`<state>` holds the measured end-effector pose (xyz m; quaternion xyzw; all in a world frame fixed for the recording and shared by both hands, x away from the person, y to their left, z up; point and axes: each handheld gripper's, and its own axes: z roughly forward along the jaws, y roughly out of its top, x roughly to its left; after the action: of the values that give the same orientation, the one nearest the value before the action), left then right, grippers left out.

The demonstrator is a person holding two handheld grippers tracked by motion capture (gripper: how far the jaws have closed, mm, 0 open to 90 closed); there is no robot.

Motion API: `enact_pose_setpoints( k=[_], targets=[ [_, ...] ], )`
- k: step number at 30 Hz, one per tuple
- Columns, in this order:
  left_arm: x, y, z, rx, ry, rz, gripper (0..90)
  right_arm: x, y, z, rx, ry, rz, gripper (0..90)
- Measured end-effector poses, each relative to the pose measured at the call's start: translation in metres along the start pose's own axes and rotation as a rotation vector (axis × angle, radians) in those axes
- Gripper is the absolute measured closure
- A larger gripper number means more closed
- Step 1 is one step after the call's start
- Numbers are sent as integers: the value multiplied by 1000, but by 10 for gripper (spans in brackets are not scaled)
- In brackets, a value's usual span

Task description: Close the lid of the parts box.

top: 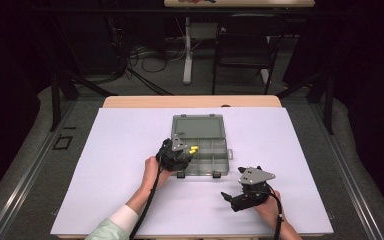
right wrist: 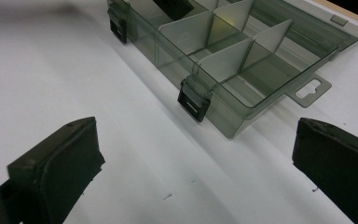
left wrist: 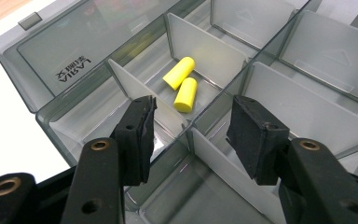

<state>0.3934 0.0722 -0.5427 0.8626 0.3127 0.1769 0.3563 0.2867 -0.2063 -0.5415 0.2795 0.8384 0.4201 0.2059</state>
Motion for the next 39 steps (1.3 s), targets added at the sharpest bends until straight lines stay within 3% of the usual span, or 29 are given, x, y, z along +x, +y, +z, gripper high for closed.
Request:
enact_pose_setpoints(
  k=[11, 20, 29, 39],
  targets=[
    [-1, 0, 0, 3, 5, -14, 523, -5, 3, -2, -20, -11, 35, 3],
    [-1, -1, 0, -3, 3, -21, 528, -21, 19, -3, -50, -15, 80, 3],
    [0, -1, 0, -4, 3, -23, 531, -41, 35, 9, -77, -6, 115, 2],
    [0, -1, 0, -5, 2, -25, 531, -56, 50, 29, -50, -5, 122, 0]
  ],
)
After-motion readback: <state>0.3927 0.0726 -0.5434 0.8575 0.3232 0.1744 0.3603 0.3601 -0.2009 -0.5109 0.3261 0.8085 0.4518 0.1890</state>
